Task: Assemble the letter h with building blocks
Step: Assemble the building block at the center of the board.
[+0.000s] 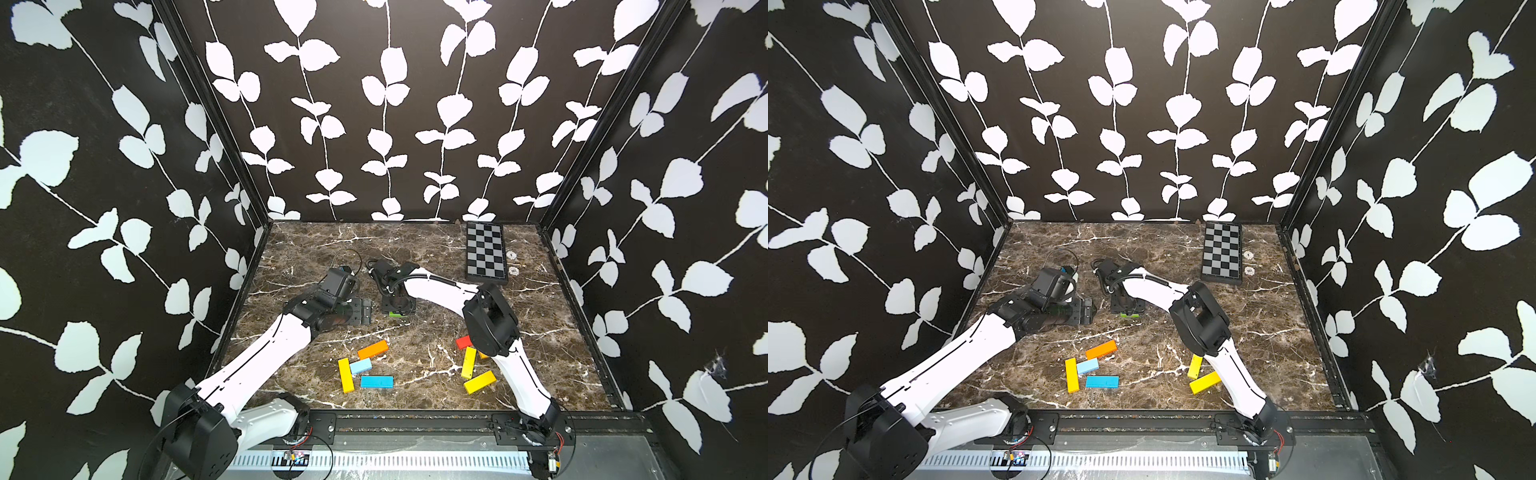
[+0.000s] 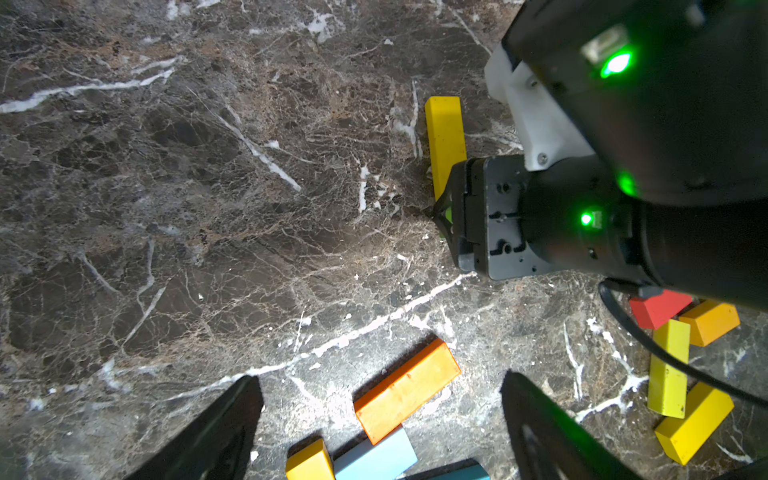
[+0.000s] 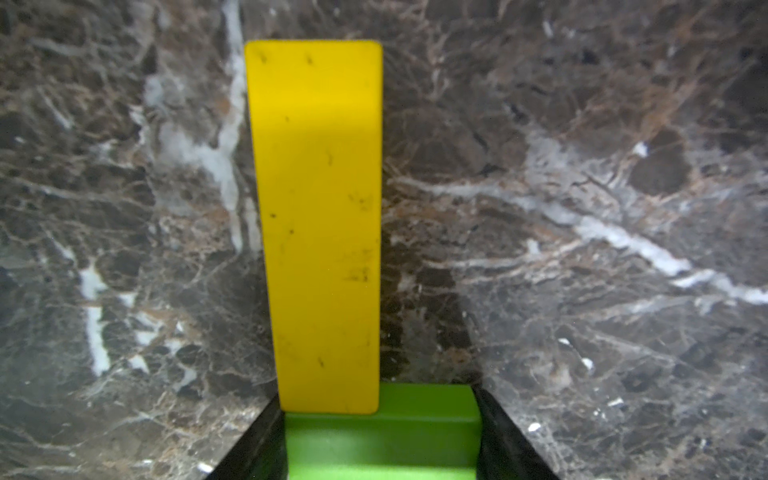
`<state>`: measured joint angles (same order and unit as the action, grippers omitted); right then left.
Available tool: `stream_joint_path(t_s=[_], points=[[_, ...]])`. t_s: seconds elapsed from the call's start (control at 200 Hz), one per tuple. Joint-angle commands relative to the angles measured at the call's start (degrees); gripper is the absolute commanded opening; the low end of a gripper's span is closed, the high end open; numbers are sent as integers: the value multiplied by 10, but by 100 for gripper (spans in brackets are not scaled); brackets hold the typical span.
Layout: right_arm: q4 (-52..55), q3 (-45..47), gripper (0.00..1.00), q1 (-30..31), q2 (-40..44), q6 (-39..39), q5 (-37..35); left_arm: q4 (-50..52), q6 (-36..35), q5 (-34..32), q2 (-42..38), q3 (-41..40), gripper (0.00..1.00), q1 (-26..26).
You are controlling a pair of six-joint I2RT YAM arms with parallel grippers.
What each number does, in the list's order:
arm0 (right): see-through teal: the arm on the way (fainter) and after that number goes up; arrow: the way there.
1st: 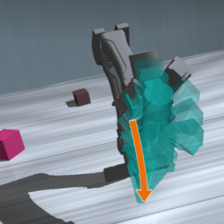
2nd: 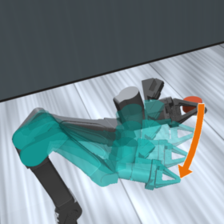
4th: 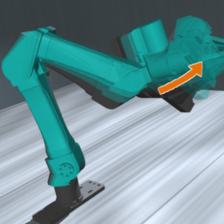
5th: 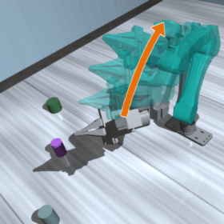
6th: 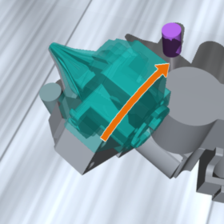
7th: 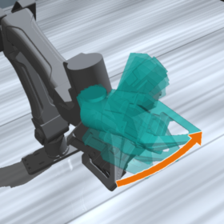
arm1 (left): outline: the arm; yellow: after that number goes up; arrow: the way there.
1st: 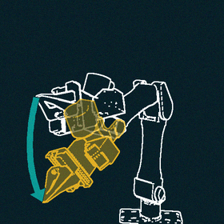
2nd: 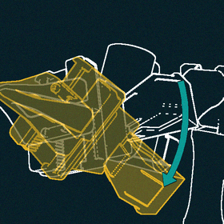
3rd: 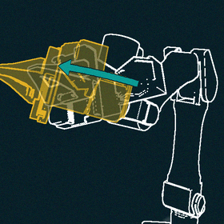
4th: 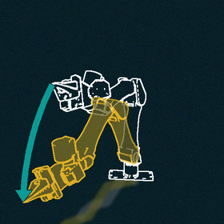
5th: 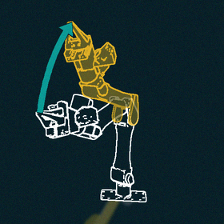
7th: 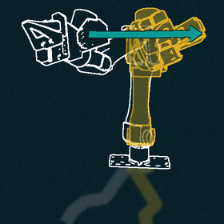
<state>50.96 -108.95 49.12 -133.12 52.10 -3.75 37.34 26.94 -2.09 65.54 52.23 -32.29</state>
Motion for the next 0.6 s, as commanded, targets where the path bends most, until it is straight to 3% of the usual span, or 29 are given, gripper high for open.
stream_joint_path(t_s=[0.0, 0.16, 0.305, 0.595], points=[[4, 9, 66, 5, -54, 14, 36, -5, -6, 5, -16, -5, 92, 3], [5, 5, 72, 6, -49, 12, 39, -1, -7, 4, -16, 1, 92, 3], [11, -1, 87, 8, -31, -2, 28, 14, -2, -6, -19, 6, 92, 3], [3, 17, 99, 22, 89, -54, -9, 67, 60, -37, -72, -30, 92, 3]])
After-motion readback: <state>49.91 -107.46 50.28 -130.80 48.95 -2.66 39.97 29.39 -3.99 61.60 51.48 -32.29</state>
